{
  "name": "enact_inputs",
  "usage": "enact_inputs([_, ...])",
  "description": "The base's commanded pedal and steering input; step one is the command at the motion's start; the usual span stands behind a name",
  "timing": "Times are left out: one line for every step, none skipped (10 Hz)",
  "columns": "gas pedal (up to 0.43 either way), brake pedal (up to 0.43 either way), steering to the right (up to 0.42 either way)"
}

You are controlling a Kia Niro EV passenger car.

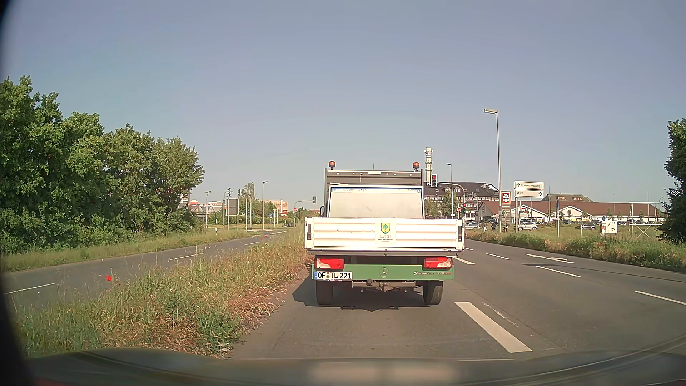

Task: Follow the waypoints while adhering to traffic rules and regulations

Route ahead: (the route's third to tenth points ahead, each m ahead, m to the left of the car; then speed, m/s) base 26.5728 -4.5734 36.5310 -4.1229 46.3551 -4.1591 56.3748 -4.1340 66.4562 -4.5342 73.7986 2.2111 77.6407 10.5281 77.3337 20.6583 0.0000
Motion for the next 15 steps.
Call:
enact_inputs([0.0,0.274,0.002])
enact_inputs([0.0,0.268,0.002])
enact_inputs([0.0,0.274,0.002])
enact_inputs([0.0,0.274,0.002])
enact_inputs([0.0,0.274,0.002])
enact_inputs([0.0,0.274,0.002])
enact_inputs([0.0,0.274,0.002])
enact_inputs([0.0,0.274,0.002])
enact_inputs([0.0,0.274,0.002])
enact_inputs([0.0,0.274,0.002])
enact_inputs([0.0,0.274,0.002])
enact_inputs([0.0,0.268,0.002])
enact_inputs([0.0,0.274,0.002])
enact_inputs([0.0,0.274,0.002])
enact_inputs([0.0,0.274,0.002])
